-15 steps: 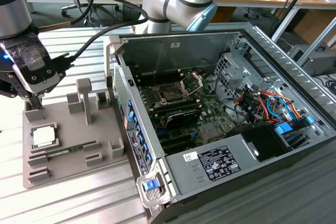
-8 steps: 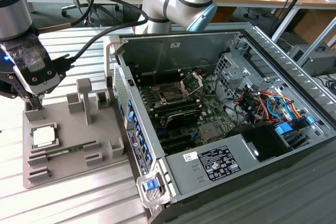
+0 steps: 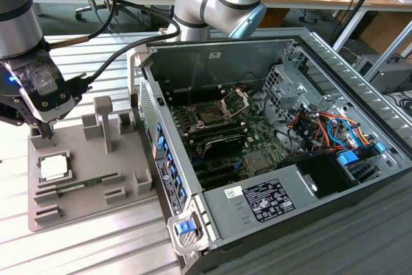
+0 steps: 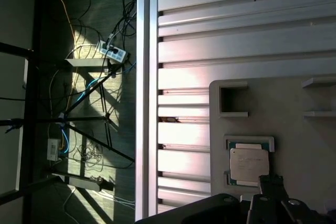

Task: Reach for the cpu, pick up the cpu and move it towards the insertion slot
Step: 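Reach for the cpu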

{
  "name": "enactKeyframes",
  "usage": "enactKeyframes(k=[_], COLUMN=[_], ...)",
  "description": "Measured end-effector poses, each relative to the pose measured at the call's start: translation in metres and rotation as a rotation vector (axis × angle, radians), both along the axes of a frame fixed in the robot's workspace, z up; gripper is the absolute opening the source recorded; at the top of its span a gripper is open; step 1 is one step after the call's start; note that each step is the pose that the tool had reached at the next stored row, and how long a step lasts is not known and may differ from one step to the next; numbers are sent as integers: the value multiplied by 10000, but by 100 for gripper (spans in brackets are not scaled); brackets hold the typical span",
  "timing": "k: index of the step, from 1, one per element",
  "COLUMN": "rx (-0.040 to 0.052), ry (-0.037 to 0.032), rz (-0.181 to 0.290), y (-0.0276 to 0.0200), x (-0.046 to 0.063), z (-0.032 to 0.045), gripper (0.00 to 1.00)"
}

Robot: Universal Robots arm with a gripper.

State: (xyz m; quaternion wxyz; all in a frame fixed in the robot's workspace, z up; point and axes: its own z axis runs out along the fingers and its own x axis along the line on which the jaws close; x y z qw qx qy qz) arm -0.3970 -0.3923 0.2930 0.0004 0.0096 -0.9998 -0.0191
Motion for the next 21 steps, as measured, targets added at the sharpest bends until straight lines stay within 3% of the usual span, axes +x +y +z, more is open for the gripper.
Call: enactKeyframes(k=[16, 21], rx=[0, 0], ry=[0, 0], rz=[0, 0], y=[0, 0], x=[0, 0], z=[-26, -65], gripper=[11, 11])
